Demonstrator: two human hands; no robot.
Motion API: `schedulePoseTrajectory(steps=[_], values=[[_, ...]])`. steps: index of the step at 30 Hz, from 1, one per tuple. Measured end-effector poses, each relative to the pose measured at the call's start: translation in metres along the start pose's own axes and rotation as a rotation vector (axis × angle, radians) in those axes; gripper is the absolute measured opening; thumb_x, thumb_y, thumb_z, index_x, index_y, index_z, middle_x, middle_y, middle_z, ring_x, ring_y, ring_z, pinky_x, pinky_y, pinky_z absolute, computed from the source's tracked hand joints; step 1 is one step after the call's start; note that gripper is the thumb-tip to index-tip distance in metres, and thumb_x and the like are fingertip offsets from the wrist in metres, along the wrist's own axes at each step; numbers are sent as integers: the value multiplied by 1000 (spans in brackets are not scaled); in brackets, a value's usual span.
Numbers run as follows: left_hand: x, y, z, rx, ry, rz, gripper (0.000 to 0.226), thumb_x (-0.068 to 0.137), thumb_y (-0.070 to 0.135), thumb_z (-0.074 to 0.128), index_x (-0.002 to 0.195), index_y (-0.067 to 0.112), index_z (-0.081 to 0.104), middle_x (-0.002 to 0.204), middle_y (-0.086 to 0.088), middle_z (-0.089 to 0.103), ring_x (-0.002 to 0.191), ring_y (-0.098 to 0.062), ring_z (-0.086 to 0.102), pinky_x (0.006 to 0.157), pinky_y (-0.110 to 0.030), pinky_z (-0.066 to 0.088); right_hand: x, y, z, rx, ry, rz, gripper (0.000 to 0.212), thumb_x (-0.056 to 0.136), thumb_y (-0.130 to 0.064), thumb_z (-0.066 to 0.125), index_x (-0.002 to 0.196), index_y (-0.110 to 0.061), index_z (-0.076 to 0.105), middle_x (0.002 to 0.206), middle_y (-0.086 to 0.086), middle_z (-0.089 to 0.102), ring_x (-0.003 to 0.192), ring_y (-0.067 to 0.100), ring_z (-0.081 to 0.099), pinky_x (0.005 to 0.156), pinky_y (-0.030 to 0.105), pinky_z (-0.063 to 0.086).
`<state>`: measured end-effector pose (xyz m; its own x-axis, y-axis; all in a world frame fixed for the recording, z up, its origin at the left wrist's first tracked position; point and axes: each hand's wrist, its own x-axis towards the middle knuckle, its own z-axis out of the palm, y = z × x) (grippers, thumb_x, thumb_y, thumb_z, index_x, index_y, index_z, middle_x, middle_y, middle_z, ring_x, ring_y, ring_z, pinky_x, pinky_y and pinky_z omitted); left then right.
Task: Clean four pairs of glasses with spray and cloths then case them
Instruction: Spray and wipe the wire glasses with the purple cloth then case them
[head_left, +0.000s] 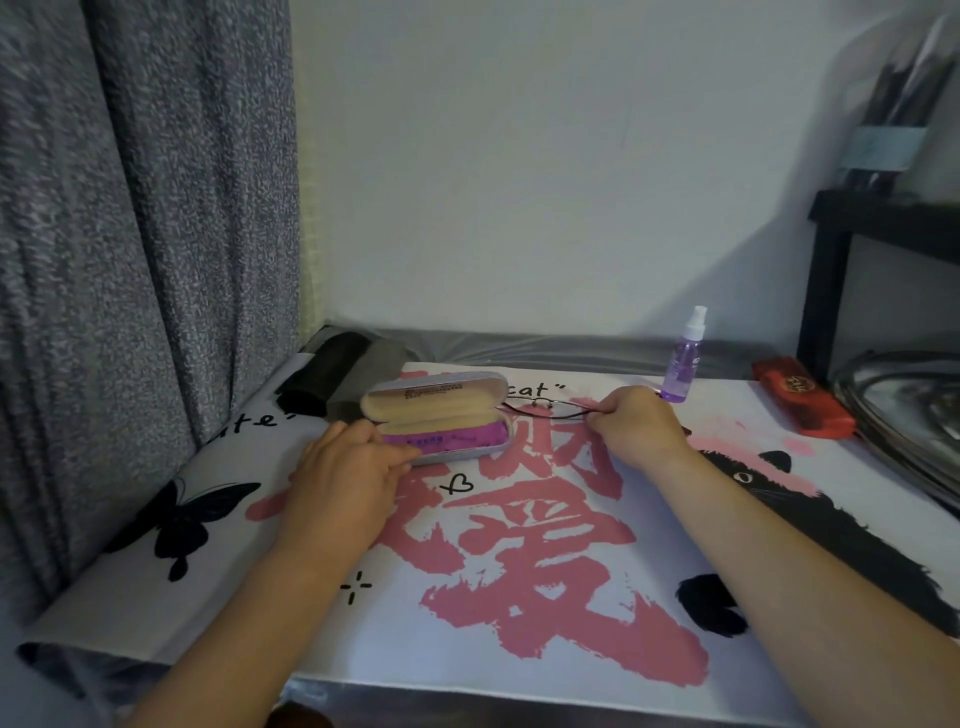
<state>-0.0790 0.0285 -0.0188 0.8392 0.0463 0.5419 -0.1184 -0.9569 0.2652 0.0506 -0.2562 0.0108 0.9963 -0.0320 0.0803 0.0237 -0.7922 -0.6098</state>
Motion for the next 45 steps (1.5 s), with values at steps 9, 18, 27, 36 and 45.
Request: schedulePoseTrajectory(steps=[9,18,27,36,45], values=[[1,9,-5,-128,-14,-74,23,96,7,62,110,17,78,103,6,64,87,-6,51,69,-12,33,-16,-2,-20,702,159,144,15,90,-7,72,78,-17,73,86,1,70,86,17,63,79,29,48],[1,13,-9,-169,7,-68,22,97,7,61,107,14,79,105,1,68,88,-6,50,76,-15,37,-78,-41,-27,665,52,-108,13,89,-11,76,79,-20,78,75,-3,75,73,12,66,67,24,50],[2,10,-12,-161,-31,-114,25,96,5,62,111,17,78,105,4,66,89,-6,54,77,-13,39,-50,-61,30,256,-168,-114,23,87,-13,77,70,-27,72,78,-8,67,82,17,62,76,25,44],[5,11,-15,-331,-25,-251,27,93,15,68,109,30,54,93,13,56,76,0,57,56,-11,46,-43,-59,7,114,-183,-114,34,90,-2,54,71,-22,73,71,-2,68,65,18,60,55,23,41],[4,3,-8,-292,-31,-197,14,90,12,73,87,24,68,94,16,53,83,3,55,75,-19,48,-22,-94,14,16,-321,-471,47,103,-53,44,138,-24,56,131,-3,64,122,19,59,95,31,47]])
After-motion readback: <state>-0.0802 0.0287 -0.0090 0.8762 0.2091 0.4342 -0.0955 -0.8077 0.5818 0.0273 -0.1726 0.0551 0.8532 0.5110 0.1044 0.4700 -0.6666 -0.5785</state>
